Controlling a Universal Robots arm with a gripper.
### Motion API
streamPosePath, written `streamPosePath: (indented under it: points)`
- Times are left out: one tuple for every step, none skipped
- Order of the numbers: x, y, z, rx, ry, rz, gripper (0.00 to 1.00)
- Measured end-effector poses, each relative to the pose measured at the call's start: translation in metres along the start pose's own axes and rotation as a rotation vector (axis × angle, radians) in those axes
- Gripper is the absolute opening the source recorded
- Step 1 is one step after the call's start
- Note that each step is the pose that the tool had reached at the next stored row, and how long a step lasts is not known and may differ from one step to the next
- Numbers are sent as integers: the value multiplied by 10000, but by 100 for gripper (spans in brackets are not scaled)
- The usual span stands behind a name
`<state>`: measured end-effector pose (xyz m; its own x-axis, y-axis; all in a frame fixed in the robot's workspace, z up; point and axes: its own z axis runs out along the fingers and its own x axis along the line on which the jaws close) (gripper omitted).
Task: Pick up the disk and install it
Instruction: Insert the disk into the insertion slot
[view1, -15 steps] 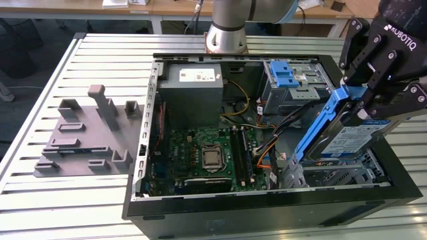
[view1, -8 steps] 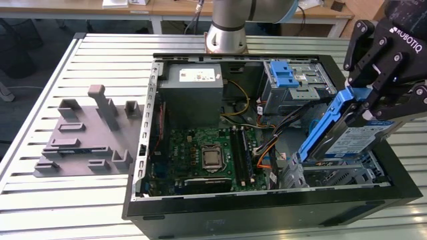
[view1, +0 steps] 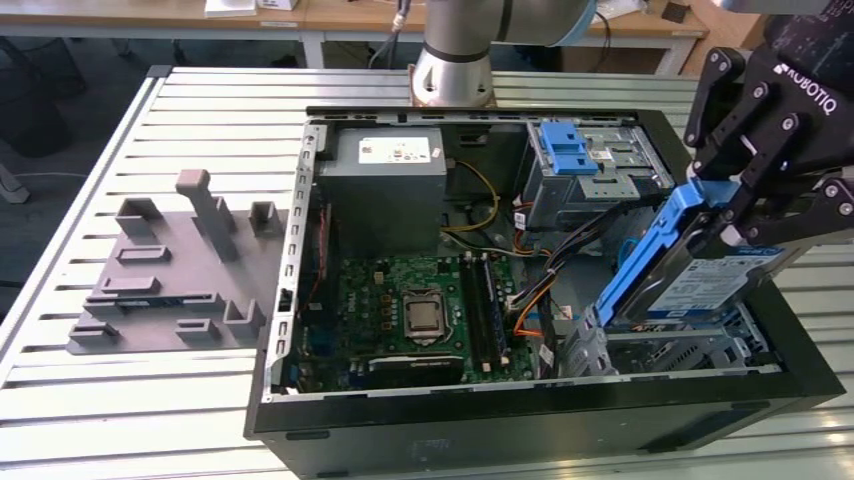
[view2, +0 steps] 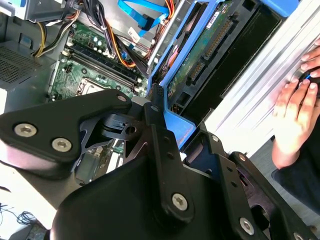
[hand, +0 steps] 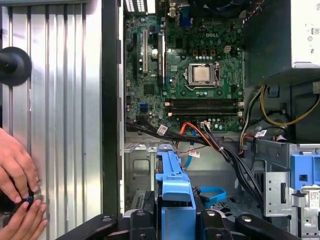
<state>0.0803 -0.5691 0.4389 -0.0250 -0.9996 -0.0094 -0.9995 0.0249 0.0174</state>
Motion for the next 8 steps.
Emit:
streamPosePath:
  points:
    - [0, 0, 6, 0, 0, 0, 37]
    - [0, 0, 12, 0, -1, 0, 37]
    - [0, 0, 18, 0, 0, 0, 37]
    - [0, 0, 23, 0, 0, 0, 37]
    - [0, -1, 30, 0, 0, 0, 37]
    - [0, -1, 36, 0, 0, 0, 37]
    - [0, -1, 42, 0, 0, 0, 37]
    - [1, -1, 49, 0, 0, 0, 37]
